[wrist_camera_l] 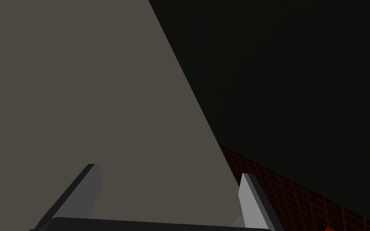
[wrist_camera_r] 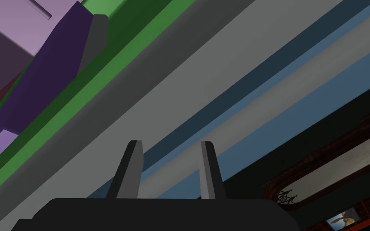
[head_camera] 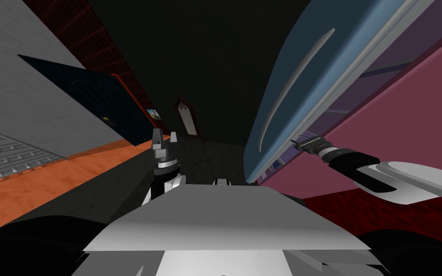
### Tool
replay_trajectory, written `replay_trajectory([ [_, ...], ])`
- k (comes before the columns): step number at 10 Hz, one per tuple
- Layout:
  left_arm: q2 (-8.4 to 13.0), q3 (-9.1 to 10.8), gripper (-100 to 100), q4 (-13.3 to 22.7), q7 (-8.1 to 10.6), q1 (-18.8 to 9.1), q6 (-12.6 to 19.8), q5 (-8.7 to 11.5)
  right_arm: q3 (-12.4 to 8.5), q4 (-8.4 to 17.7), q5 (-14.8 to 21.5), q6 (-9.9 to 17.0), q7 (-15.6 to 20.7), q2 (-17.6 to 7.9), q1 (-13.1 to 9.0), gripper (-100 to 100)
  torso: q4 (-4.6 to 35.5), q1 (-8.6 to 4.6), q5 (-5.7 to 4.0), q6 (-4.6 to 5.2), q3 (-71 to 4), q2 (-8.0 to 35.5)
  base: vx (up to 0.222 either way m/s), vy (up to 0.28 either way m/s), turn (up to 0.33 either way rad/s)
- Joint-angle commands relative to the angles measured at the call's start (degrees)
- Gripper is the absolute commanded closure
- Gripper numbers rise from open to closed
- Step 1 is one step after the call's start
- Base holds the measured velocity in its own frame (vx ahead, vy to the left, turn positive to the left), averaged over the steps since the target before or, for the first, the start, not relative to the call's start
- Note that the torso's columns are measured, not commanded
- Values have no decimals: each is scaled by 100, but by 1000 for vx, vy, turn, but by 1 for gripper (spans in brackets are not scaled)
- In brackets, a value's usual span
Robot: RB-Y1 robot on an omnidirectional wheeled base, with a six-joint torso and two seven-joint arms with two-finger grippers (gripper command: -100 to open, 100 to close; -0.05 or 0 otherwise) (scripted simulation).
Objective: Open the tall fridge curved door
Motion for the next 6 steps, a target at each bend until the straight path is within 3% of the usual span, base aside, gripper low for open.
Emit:
replay_trajectory([
  [1, 0, 0, 0, 0, 0, 0, 0, 0, 31, -245, -77, 279, -6, -124, 103, 100, 3, -30, -19, 17, 19, 22, 64, 122, -113],
  [2, -1, 0, 0, 0, 0, 1, 0, 0, 31, -245, -77, 400, -6, -124, 103, 100, 15, -3, 1, 18, 14, 16, 98, 146, -90],
  [3, -1, -1, 0, 0, 0, 1, 0, 0, 58, -481, -153, 568, -12, -248, 202, 100, 7, 9, 6, 2, 6, 8, 151, 186, -82],
  [5, -1, -1, 0, 0, 0, 1, 0, 0, 58, -481, -153, 867, -12, -248, 202, 100, 6, -8, 10, -8, -10, -7, 71, 133, -18],
  [6, 0, 0, 0, 0, 0, 0, 0, 0, 58, -481, -153, 867, -12, -248, 202, 100, 22, -50, 9, -9, -2, 11, 1, 11, 12],
])
